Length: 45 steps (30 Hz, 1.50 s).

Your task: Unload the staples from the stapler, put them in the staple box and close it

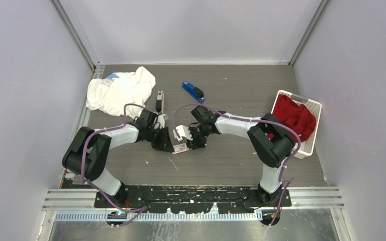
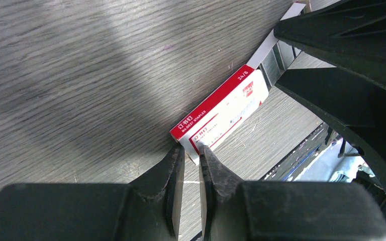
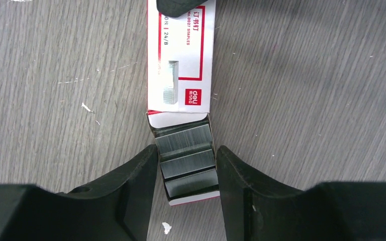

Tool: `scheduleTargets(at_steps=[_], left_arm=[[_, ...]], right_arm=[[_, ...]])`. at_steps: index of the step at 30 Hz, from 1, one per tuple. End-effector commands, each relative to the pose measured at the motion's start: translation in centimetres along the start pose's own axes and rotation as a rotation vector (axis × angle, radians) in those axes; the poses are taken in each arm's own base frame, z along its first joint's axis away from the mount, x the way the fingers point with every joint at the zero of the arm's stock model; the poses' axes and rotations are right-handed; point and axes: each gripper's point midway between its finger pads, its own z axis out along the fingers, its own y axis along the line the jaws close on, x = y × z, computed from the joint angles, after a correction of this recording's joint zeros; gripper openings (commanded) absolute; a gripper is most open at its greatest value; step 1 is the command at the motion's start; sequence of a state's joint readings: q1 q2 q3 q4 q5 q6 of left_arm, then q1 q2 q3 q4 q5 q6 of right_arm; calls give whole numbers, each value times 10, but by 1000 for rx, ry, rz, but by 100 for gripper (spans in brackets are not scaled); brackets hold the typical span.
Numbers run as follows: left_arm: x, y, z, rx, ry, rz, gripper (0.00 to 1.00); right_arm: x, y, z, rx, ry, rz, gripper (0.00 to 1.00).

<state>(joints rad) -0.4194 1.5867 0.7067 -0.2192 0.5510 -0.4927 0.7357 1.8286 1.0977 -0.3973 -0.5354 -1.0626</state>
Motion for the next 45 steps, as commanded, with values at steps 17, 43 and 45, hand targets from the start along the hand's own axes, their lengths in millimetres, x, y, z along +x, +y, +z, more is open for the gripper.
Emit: scheduleTargets(at_steps=[17,43,45], left_arm=[[25,23,7,-97,82,-13,20],[26,21,8,-90,90,-9,21],[26,22,8,-91,91,-9,22]], right_arm=[[6,-5,15,-1,34,-5,52],[4,5,23,-48,34,10,58],[5,6,24,-56,35,15,59]])
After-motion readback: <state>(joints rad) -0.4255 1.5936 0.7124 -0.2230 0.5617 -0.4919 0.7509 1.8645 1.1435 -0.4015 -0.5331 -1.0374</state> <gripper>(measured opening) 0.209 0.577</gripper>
